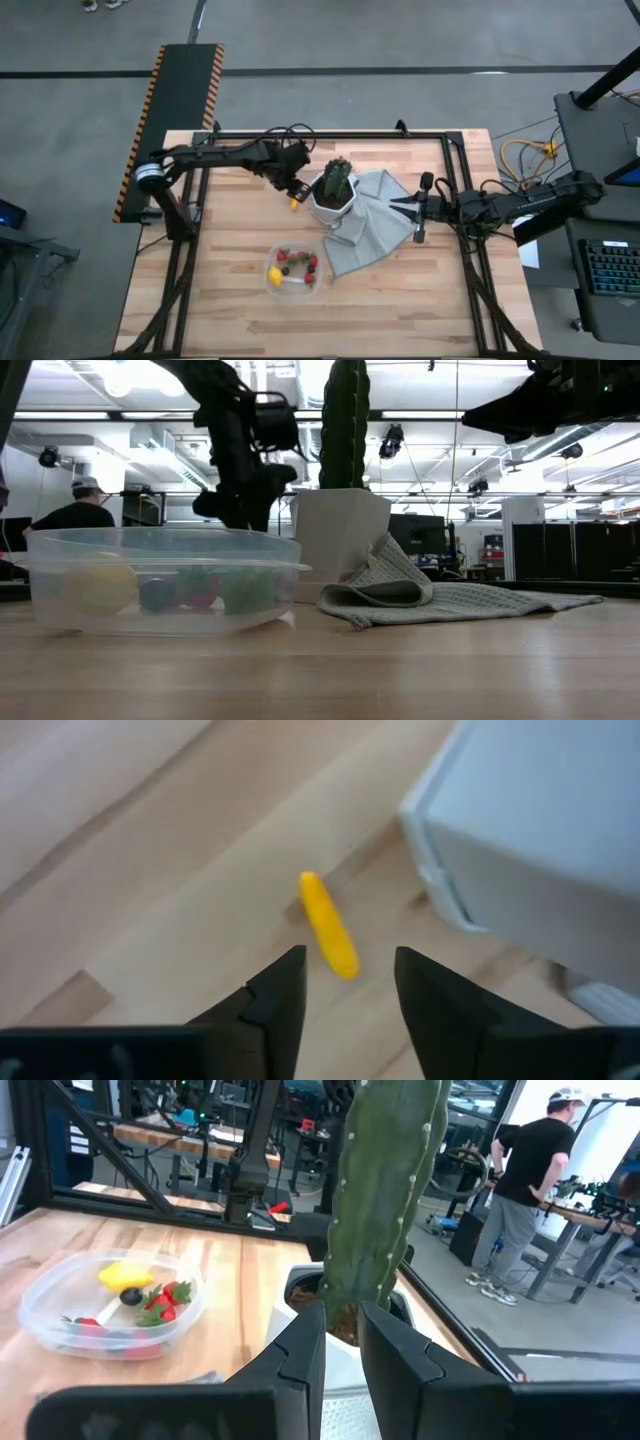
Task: Pick and placing Produce into tupperware
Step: Put the corn into the transparent plastic container
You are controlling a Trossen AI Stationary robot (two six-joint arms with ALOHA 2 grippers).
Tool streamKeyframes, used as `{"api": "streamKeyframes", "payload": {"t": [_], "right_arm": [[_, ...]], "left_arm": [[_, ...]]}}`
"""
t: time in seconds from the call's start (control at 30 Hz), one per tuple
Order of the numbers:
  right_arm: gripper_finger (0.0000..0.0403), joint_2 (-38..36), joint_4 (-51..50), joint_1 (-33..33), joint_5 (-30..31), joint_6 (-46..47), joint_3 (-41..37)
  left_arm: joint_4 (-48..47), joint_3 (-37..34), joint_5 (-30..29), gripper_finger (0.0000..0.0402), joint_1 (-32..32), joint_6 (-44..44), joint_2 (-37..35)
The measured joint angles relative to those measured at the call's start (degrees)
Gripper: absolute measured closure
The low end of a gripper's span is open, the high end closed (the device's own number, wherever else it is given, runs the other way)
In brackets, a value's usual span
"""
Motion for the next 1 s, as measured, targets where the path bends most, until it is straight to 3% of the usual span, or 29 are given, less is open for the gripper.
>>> {"api": "streamKeyframes", "payload": {"t": [0.4,0.8,1.0], "right_arm": [[0.0346,0.0,-0.1,0.0,0.0,0.3,0.0],[0.0346,0.0,-0.1,0.0,0.0,0.3,0.0],[0.0346,0.0,-0.4,0.0,0.0,0.5,0.0]], "left_arm": [[1.5,-0.9,1.7,0.0165,-0.1,-4.2,4.3],[2.2,-0.8,0.2,0.0162,-0.3,-5.5,4.8],[-2.1,-1.0,-6.3,0.0162,-0.1,-5.4,2.6]]}}
